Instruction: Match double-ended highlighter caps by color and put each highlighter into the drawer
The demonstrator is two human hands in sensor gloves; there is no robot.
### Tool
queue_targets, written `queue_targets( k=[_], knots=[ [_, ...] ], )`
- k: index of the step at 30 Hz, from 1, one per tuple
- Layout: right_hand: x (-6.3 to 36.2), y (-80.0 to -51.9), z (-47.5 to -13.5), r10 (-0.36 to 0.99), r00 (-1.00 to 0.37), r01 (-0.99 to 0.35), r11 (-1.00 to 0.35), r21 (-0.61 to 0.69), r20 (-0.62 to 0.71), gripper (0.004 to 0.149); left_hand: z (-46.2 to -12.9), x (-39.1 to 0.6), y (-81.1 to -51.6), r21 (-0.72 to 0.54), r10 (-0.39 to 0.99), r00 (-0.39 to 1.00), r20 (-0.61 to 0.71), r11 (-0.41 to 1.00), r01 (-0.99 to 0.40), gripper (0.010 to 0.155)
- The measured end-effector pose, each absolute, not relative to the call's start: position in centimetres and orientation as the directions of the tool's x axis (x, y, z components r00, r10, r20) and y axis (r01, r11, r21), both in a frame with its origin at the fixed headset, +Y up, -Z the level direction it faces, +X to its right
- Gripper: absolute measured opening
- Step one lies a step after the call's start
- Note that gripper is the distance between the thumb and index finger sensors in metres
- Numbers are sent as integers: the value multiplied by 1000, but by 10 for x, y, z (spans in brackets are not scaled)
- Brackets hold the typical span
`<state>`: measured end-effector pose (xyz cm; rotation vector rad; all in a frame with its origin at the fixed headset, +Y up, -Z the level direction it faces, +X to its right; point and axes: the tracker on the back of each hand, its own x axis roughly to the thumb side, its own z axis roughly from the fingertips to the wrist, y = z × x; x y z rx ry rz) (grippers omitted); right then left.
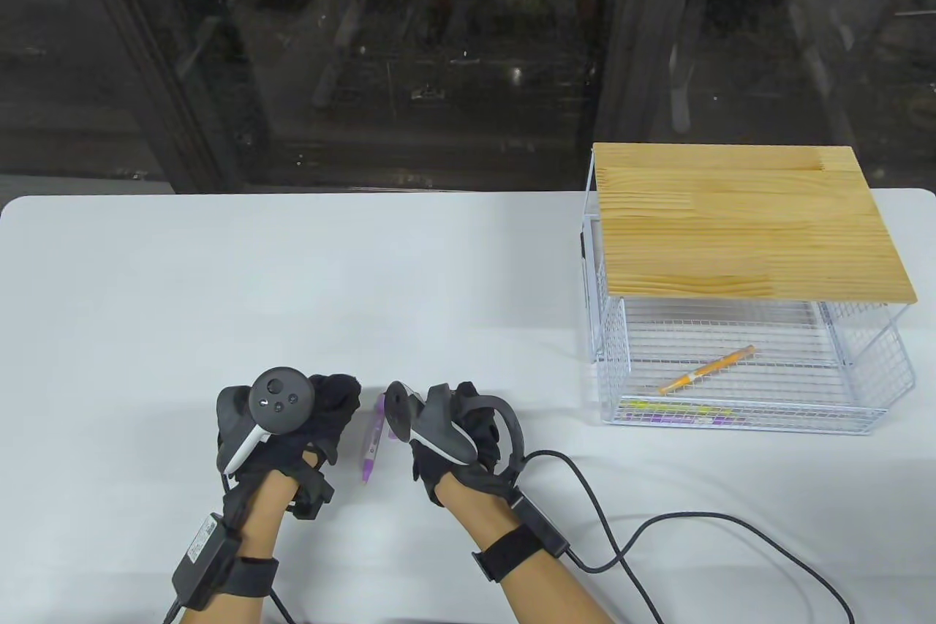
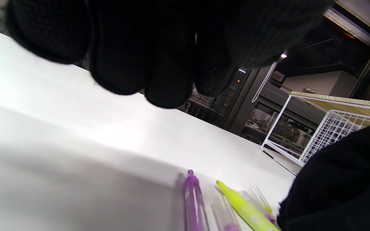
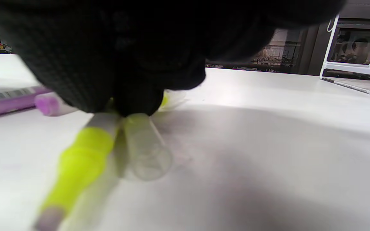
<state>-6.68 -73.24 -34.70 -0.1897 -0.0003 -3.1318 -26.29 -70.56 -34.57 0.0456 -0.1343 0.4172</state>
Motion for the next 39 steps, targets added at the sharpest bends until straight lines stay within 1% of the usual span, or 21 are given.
queue_targets(
  k=[16, 39],
  knots=[
    [-77, -736, -344, -62, -993, 63, -998, 8, 104, 41, -346, -263, -706, 18, 395, 910, 129, 916, -400, 47],
    [-78, -736, -343, -55, -992, 56, -998, 8, 111, 42, -345, -263, -705, 10, 395, 910, 126, 917, -399, 47]
  ],
)
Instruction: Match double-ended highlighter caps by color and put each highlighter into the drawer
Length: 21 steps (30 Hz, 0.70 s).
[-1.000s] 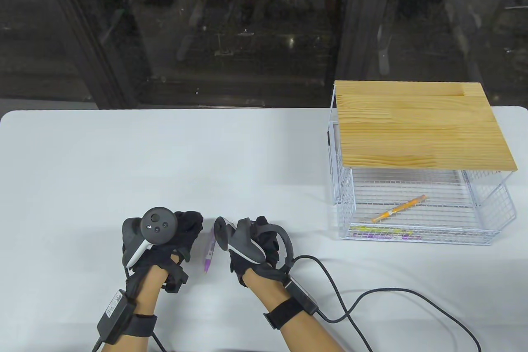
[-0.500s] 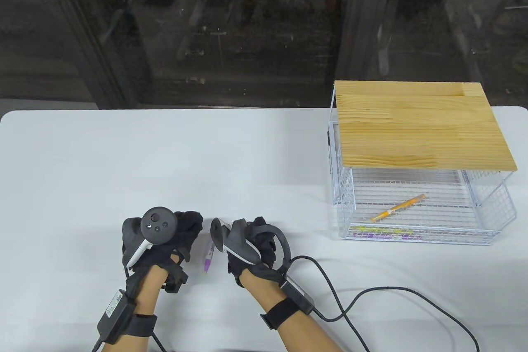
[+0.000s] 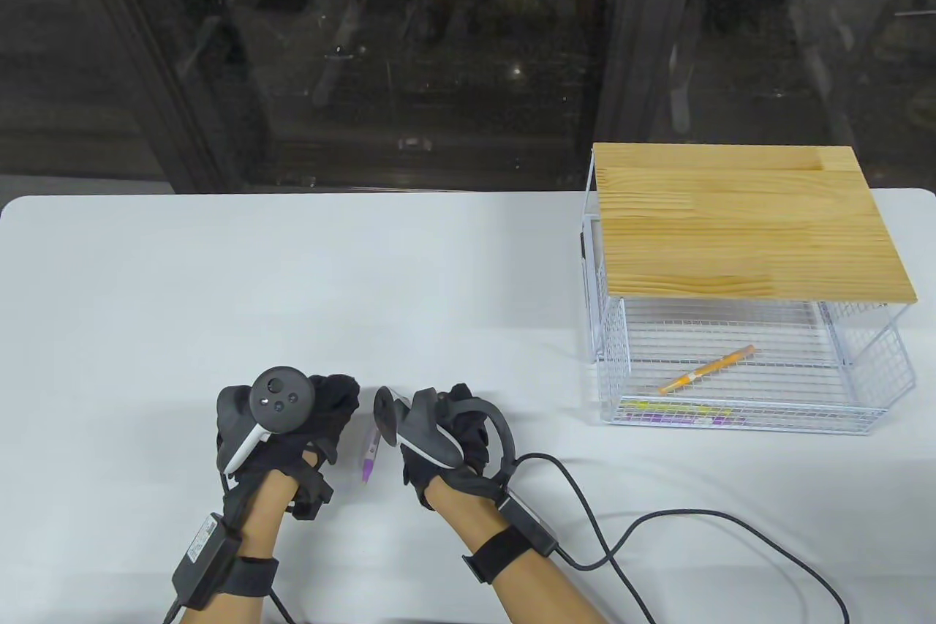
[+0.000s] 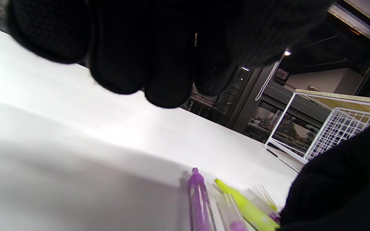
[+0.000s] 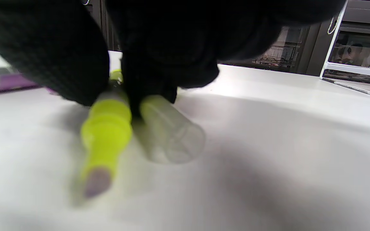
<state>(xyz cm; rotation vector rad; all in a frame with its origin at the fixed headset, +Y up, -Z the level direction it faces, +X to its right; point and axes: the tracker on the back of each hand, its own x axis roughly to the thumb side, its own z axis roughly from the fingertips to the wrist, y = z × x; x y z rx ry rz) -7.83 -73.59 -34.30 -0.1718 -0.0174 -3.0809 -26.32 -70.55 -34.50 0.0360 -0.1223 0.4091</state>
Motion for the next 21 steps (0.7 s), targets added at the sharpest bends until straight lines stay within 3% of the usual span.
queue_targets(
  k=[21],
  knots=[
    [-39, -699, -351, 197, -977, -190, -978, 81, 84, 48, -345, -265, -705, 12, 406, 905, 127, 911, -411, 47]
  ],
)
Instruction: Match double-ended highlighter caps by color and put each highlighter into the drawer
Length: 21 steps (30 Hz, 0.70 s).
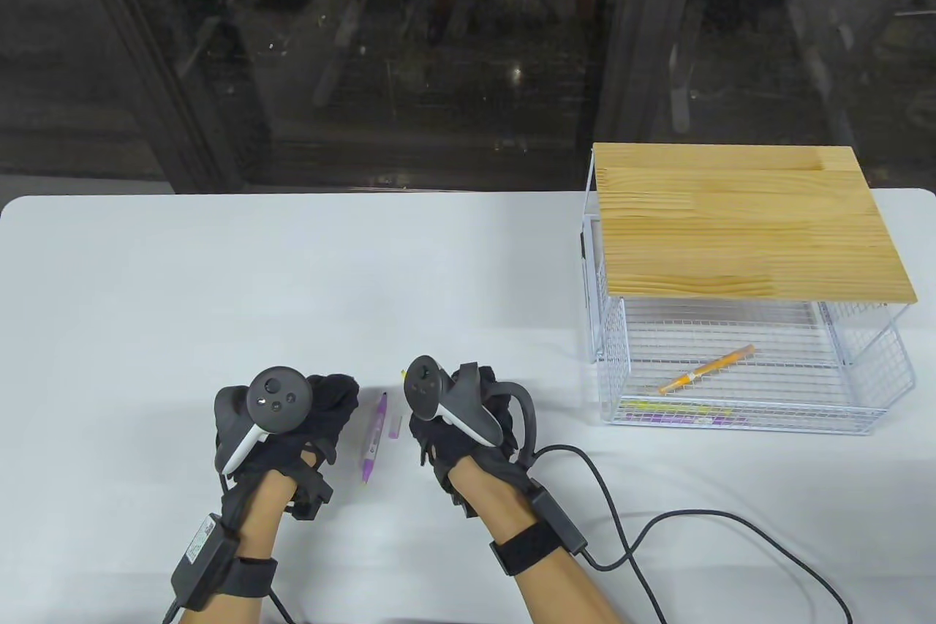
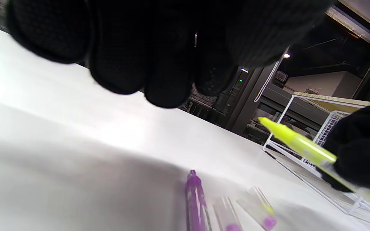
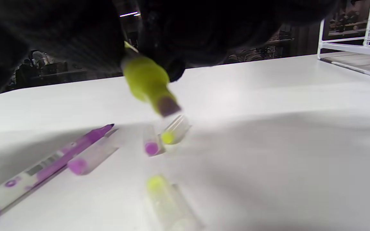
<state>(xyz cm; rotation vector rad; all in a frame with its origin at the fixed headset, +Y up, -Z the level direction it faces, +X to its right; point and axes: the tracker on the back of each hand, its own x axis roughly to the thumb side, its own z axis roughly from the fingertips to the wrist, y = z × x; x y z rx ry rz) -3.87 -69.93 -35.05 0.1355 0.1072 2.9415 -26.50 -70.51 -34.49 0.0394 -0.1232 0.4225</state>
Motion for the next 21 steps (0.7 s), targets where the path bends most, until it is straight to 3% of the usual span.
queue_targets(
  k=[7, 14, 21],
  knots=[
    [-16, -689, -353, 230, -971, -226, -972, 63, 62, 48, -345, -265, -705, 5, 410, 903, 130, 910, -414, 47],
    [15, -679, -349, 232, -965, -235, -972, -6, 122, 47, -345, -265, -706, 3, 412, 902, 132, 909, -416, 47],
    [41, -695, -342, 281, -946, -289, -957, -34, 160, 45, -345, -264, -708, -6, 402, 906, 131, 914, -405, 47]
  ],
)
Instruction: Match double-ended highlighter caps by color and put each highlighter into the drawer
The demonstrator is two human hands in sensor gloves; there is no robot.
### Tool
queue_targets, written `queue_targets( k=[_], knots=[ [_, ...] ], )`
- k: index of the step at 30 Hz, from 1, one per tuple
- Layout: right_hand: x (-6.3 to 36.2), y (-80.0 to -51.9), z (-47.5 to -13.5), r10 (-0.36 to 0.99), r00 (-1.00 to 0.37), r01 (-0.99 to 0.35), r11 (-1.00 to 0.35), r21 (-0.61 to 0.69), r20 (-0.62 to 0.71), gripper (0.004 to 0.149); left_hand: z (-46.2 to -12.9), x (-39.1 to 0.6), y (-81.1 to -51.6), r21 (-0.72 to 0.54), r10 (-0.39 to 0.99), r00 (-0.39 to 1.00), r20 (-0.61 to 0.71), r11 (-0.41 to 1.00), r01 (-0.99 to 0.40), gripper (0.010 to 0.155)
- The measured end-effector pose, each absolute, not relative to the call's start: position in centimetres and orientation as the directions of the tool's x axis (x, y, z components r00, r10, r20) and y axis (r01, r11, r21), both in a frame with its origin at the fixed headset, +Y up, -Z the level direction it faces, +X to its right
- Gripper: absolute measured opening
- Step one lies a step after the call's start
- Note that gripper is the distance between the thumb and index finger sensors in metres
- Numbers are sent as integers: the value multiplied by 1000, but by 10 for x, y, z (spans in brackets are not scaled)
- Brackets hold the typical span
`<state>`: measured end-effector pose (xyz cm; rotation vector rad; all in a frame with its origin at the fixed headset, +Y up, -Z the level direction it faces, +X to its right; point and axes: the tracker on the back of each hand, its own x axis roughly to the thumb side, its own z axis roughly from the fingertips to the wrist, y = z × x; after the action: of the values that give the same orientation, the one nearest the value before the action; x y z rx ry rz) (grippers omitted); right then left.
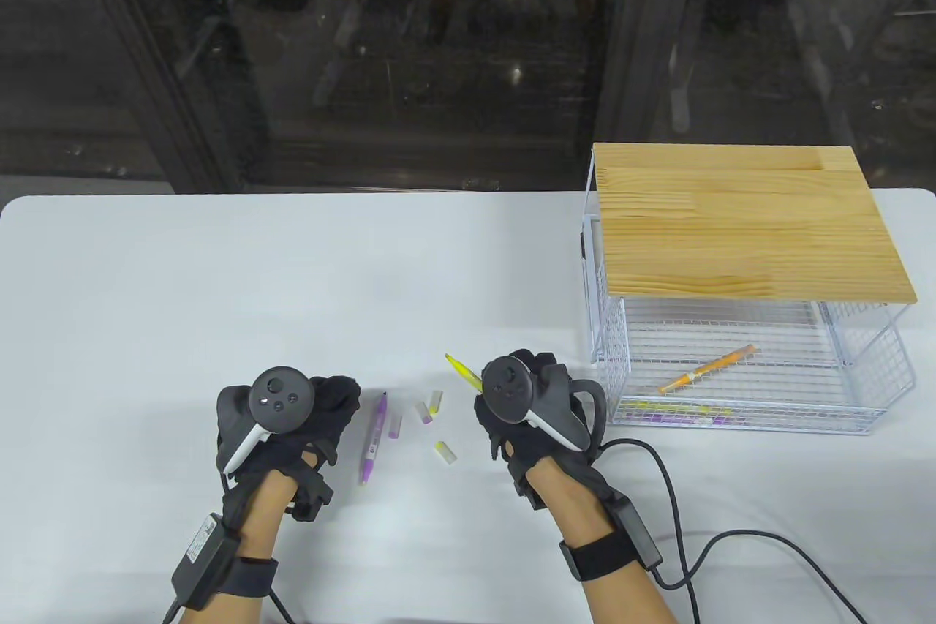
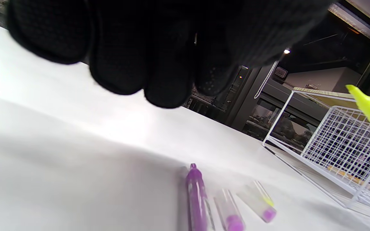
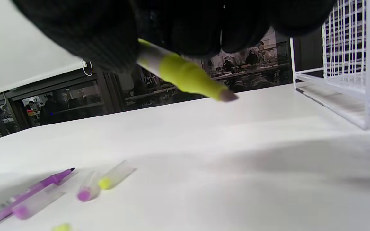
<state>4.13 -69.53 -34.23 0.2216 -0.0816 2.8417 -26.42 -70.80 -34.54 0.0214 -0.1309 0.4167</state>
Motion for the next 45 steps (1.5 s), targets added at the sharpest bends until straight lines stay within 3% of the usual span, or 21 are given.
queue_targets(
  k=[3, 12, 18, 30, 35, 45],
  knots=[
    [43, -704, -342, 288, -944, -288, -957, 23, 159, 44, -345, -262, -708, -7, 396, 907, 142, 917, -399, 47],
    [37, -706, -330, 250, -939, -259, -966, -5, 238, 44, -320, -222, -686, 141, 321, 876, 361, 909, -392, 52],
    [29, -699, -320, 273, -907, -315, -945, -84, 320, 44, -310, -196, -687, 138, 224, 876, 427, 941, -308, 60],
    [14, -692, -305, 233, -871, -346, -915, -205, 433, 44, -308, -180, -695, 104, 170, 873, 458, 965, -242, 51],
    [11, -690, -302, 241, -849, -382, -895, -232, 470, 44, -308, -178, -696, 89, 174, 869, 463, 966, -241, 54],
    [24, -685, -303, 262, -848, -413, -871, -267, 460, 51, -311, -187, -694, 102, 194, 887, 419, 961, -259, 49]
  ],
)
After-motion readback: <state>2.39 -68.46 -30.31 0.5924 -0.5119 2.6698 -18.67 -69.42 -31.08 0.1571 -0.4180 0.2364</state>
